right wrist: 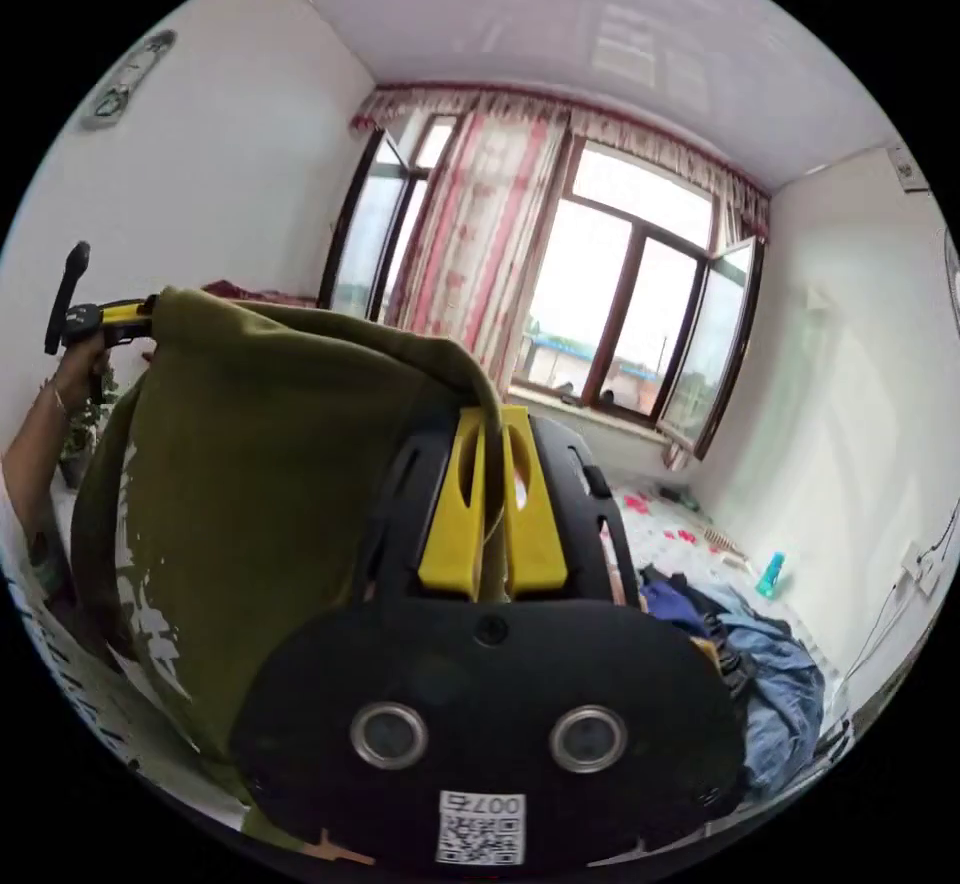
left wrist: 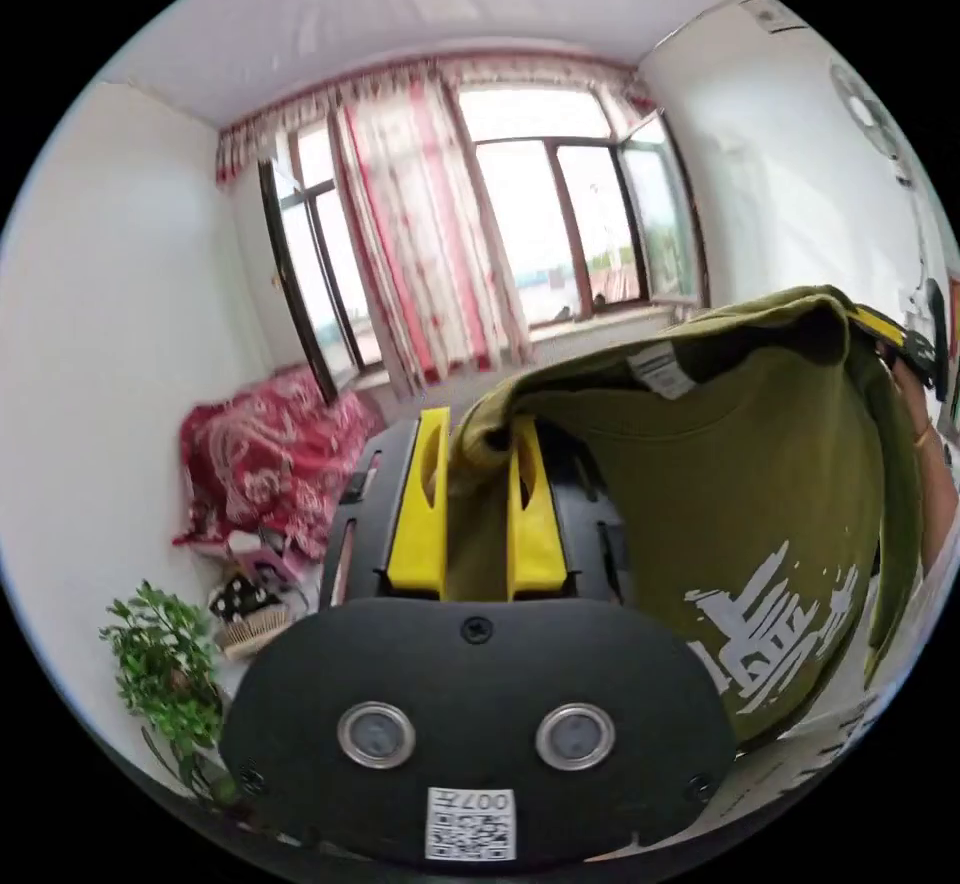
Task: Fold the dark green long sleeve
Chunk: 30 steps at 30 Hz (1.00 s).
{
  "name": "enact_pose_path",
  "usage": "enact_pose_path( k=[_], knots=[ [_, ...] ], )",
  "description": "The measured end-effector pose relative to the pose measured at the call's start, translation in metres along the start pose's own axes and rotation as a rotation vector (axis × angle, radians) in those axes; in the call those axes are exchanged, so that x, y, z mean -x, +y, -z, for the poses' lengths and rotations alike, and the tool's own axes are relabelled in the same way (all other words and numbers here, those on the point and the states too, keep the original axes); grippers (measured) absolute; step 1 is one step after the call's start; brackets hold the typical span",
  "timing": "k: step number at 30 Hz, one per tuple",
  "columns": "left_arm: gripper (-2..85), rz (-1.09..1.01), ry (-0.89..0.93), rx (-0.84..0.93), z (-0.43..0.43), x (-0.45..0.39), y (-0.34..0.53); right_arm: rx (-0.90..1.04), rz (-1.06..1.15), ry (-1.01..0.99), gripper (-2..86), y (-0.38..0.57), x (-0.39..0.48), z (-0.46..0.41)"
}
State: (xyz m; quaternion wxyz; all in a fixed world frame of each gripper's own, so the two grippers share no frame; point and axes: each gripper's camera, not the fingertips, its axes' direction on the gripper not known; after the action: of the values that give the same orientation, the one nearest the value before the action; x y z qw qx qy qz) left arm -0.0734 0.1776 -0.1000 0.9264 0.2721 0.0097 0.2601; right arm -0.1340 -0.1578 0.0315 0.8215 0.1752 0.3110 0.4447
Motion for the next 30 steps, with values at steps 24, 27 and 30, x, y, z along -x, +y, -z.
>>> enact_pose_path(
  k=[24, 27, 30],
  knots=[
    [6.8, 0.026, -0.023, 1.065, -0.279, -0.080, 0.420, 1.319, -0.159, -0.322, 3.2, 0.468, 0.078, -0.342],
    [6.3, 0.033, -0.020, 1.061, -0.286, -0.078, 0.419, 1.234, -0.160, -0.372, 1.1, 0.410, 0.024, -0.353],
    [6.3, 0.014, -0.016, 1.062, -0.293, -0.077, 0.419, 0.991, -0.166, -0.056, 0.4, 0.306, -0.088, -0.340]
  ],
)
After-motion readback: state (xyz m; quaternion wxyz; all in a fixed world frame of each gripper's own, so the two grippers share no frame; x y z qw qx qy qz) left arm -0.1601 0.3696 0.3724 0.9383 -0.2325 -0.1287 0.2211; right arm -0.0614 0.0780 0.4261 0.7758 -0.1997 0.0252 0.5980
